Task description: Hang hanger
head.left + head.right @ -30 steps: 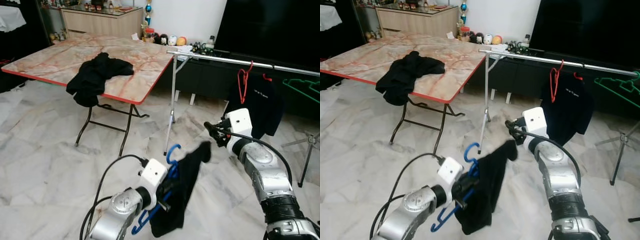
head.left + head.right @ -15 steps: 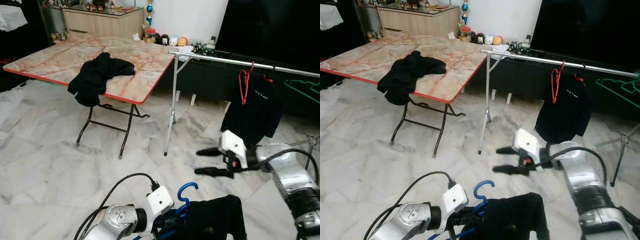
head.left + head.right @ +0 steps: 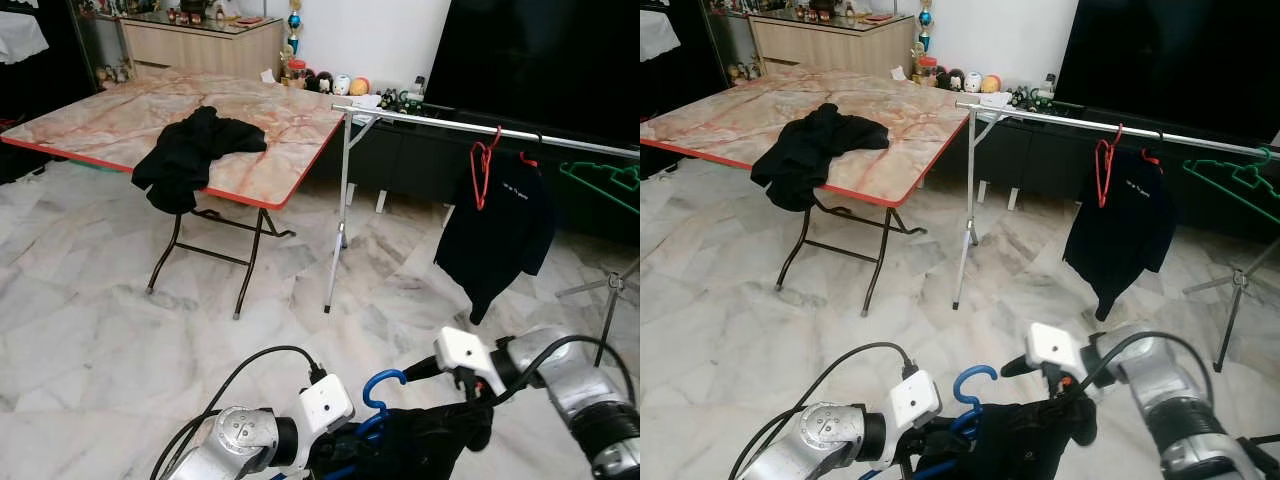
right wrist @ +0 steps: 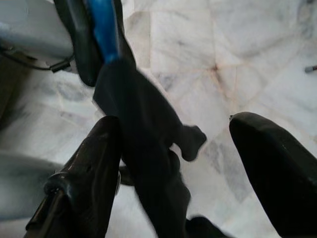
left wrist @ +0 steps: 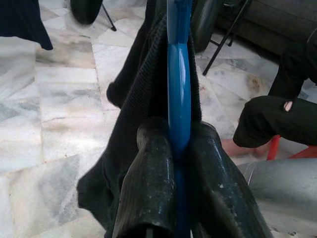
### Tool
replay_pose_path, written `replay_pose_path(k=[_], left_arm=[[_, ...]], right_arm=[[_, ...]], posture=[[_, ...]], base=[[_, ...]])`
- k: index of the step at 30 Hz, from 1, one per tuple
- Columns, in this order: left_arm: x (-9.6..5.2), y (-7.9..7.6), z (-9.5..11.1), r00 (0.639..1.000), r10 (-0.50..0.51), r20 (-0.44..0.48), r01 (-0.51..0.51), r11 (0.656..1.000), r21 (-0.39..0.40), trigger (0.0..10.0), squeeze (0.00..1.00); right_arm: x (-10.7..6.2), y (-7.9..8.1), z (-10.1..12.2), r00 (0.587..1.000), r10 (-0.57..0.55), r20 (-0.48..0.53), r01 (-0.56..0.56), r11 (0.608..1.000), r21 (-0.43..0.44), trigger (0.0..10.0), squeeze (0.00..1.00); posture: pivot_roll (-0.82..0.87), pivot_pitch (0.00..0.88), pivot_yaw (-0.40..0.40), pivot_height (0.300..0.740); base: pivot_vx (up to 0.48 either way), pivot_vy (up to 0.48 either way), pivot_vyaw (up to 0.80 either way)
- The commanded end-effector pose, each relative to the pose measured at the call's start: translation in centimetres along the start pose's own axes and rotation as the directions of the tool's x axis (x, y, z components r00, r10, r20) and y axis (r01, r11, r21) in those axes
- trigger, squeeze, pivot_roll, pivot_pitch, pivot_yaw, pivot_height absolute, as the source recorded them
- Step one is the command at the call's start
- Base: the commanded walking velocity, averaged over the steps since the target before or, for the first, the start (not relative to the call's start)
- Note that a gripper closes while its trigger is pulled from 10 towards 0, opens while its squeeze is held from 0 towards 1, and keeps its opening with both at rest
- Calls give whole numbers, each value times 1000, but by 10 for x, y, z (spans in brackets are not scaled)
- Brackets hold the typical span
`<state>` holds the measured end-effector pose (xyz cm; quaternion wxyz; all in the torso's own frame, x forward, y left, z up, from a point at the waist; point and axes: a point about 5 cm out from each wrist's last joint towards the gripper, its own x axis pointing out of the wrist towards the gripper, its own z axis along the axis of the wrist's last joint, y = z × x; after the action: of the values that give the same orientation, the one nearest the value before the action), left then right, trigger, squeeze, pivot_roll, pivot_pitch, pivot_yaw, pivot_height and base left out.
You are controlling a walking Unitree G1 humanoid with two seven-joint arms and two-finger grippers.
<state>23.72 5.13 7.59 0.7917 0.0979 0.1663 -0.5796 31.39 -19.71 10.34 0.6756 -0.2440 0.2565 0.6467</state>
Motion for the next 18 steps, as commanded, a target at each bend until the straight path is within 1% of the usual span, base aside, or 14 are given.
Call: replay_pose_path(k=[1,3,4,5,6,7,8,9,11,17,18], left_arm=[[3,-3,17,999,-31,45,29,998,48,10000,0],[3,-3,18,999,-34,40,31,998,58,10000,0],[3,-4,18,998,-37,41,35,998,55,10000,0],[3,-4,18,998,-40,43,37,998,53,10000,0],[3,-5,19,998,-45,44,43,998,52,10000,0],[3,-5,19,998,-47,43,45,998,53,10000,0],[3,-6,19,998,-48,43,46,997,55,10000,0],[4,-6,19,998,-55,41,53,997,60,10000,0],[4,-7,20,997,-67,37,64,996,67,10000,0],[5,-7,19,997,-72,24,70,994,82,10000,0],[5,-7,19,997,-69,23,67,994,87,10000,0]], right_arm=[[5,-1,3,1000,-15,17,16,1000,-20,10000,0],[9,-3,5,998,-39,39,40,999,-36,10000,0],[9,-4,6,998,-39,50,40,999,-28,10000,0],[10,-3,7,998,-25,59,26,999,-24,10000,0],[10,-1,7,998,23,62,-22,1000,-22,10000,0],[10,0,7,998,38,58,-36,999,-22,10000,0],[10,1,6,998,51,47,-50,999,-21,10000,0],[10,4,2,996,89,12,-88,996,-25,10000,0],[10,6,-1,994,111,-20,-112,993,-23,10000,0],[12,8,-6,989,136,-65,-139,990,-31,10000,0],[15,8,-6,989,129,-68,-131,991,-34,10000,0]], posture=[[135,0,-105,740],[138,0,-106,740],[139,0,-105,740],[139,0,-105,740],[140,0,-105,740],[140,0,-105,740],[140,0,-105,740],[142,0,-106,740],[142,0,-106,740],[151,0,-110,740],[152,0,-112,740]], base=[[0,0,0],[0,0,0],[0,0,0],[0,0,0],[0,0,0],[0,0,0],[0,0,0],[0,0,0],[0,0,0],[0,0,0],[0,0,0]])
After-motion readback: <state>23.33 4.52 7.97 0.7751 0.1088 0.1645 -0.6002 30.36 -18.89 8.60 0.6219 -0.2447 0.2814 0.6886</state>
